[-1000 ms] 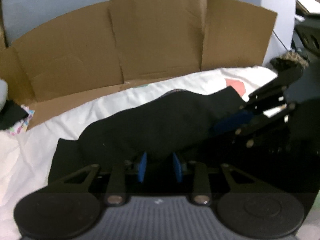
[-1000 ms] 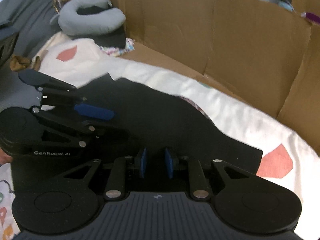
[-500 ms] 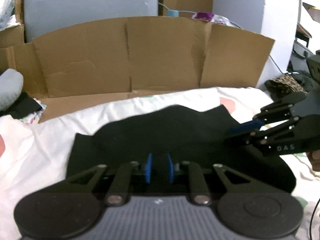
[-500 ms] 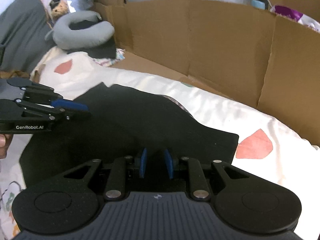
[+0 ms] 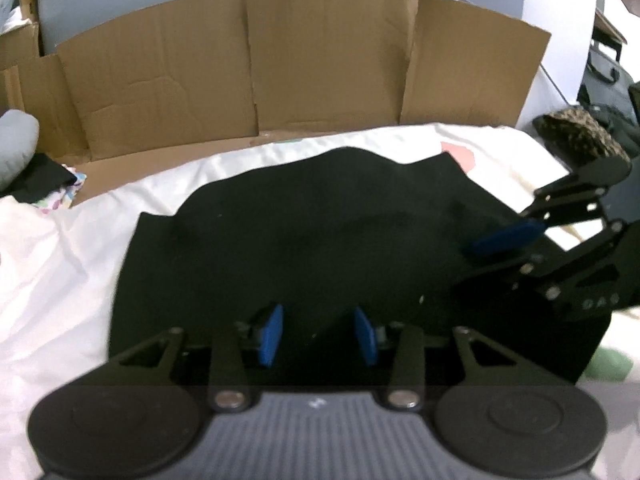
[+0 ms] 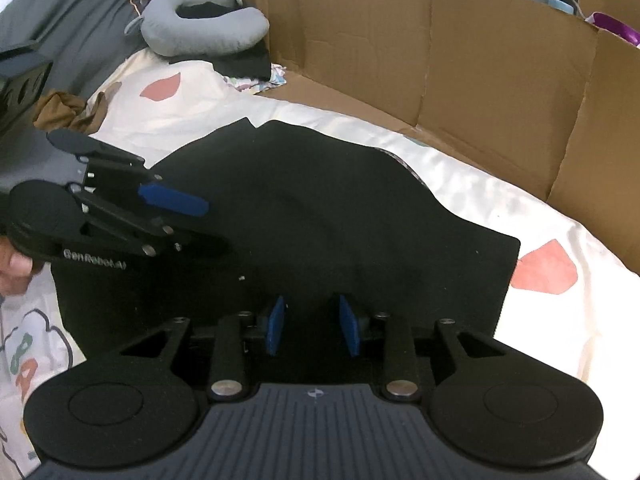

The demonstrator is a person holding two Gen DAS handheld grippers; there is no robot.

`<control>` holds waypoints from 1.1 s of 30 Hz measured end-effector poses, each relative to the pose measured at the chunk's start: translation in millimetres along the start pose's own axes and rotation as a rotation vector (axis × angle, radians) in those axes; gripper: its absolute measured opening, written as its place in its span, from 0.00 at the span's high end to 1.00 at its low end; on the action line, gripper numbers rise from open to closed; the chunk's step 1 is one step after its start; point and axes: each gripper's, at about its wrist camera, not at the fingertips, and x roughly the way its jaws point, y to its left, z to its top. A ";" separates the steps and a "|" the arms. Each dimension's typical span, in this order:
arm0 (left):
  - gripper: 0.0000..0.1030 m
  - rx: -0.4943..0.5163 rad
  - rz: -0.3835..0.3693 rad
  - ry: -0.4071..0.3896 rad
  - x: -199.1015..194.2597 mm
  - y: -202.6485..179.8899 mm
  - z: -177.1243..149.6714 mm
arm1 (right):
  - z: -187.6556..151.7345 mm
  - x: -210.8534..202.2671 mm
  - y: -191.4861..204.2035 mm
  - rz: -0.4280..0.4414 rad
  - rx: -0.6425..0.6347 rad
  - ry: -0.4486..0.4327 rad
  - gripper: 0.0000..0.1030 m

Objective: Fold clothes

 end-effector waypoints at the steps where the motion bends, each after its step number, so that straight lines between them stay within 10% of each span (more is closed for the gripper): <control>1: 0.58 -0.002 0.007 0.006 -2.8 1.9 -2.4 | -2.5 -2.2 -0.7 0.000 -0.006 0.002 0.64; 33: 0.53 -0.283 0.077 0.128 -91.2 48.7 -84.1 | -84.9 -86.7 -31.1 0.034 0.399 0.115 0.64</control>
